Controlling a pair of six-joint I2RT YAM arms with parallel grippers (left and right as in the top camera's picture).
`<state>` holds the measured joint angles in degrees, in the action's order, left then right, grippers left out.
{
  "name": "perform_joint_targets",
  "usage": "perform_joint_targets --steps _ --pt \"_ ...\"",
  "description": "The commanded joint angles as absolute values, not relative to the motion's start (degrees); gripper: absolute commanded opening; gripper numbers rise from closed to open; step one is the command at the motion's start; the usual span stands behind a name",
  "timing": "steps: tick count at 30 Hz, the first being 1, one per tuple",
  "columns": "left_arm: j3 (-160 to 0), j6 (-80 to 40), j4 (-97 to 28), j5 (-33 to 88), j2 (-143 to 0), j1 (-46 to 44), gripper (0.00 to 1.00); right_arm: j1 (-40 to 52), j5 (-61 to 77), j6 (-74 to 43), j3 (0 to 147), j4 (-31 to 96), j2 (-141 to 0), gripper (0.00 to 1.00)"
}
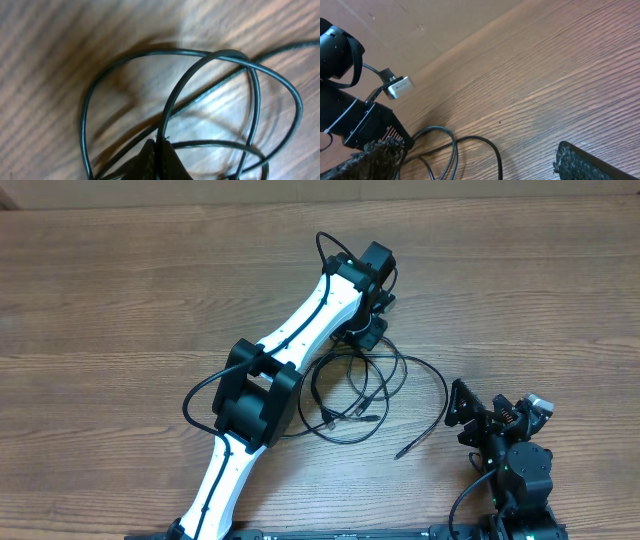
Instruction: Untangle cables
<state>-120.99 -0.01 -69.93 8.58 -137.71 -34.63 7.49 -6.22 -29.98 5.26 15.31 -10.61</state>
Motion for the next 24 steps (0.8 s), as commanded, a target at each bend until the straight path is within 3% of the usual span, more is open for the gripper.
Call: perform_joint_targets --steps 1,12,24 --pt "-124.4 0.0 -73.2 8.8 -137.5 -34.7 0.04 7.3 -6.4 -29.9 5.7 15.1 -10.4 1.0" --pt "-159.2 0.0 -94.1 2.5 -130.0 -33.3 0.04 7.3 -6.4 -29.9 5.7 15.1 -10.4 1.0" --pt "-171.0 -2.2 -94.3 -8.4 -110.8 -33.3 0.04 7.3 -6.4 -29.9 5.7 15.1 -10.4 1.0"
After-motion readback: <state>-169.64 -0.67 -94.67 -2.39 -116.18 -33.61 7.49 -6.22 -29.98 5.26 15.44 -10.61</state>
